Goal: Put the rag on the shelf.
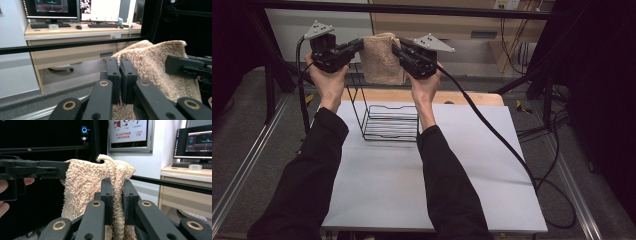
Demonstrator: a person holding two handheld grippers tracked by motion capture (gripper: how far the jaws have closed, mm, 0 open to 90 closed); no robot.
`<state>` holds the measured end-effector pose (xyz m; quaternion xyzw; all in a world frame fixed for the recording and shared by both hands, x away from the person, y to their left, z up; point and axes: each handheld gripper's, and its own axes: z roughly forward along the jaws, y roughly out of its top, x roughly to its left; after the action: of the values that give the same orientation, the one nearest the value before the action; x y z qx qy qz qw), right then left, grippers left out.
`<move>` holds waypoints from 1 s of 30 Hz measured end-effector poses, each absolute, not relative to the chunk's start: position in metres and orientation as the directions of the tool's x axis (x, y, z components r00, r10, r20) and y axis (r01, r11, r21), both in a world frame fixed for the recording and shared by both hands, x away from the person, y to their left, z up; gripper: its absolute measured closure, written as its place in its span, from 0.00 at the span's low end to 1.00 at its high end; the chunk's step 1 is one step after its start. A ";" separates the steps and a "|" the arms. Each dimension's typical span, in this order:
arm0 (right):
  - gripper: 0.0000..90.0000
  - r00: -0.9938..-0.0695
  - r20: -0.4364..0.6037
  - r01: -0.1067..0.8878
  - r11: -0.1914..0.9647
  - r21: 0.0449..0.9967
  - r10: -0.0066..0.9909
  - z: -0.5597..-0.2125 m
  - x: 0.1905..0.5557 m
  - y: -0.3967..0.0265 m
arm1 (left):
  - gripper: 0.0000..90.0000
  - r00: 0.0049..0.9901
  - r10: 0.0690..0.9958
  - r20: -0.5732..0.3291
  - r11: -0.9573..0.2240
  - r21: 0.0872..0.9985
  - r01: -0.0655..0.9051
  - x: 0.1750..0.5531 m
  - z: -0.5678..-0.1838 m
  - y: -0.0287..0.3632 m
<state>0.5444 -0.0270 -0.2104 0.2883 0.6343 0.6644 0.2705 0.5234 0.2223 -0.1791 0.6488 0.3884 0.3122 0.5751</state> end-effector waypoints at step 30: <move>0.90 -0.743 -0.002 0.054 0.063 0.997 0.669 -0.243 0.527 -0.036 | 0.96 0.564 0.823 0.063 -0.170 0.976 0.138 0.493 -0.217 0.224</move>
<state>0.5271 -0.0359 -0.2428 0.2631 0.6871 0.6320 0.2436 0.4929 0.2238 -0.2174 0.6970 0.3449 0.3145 0.5443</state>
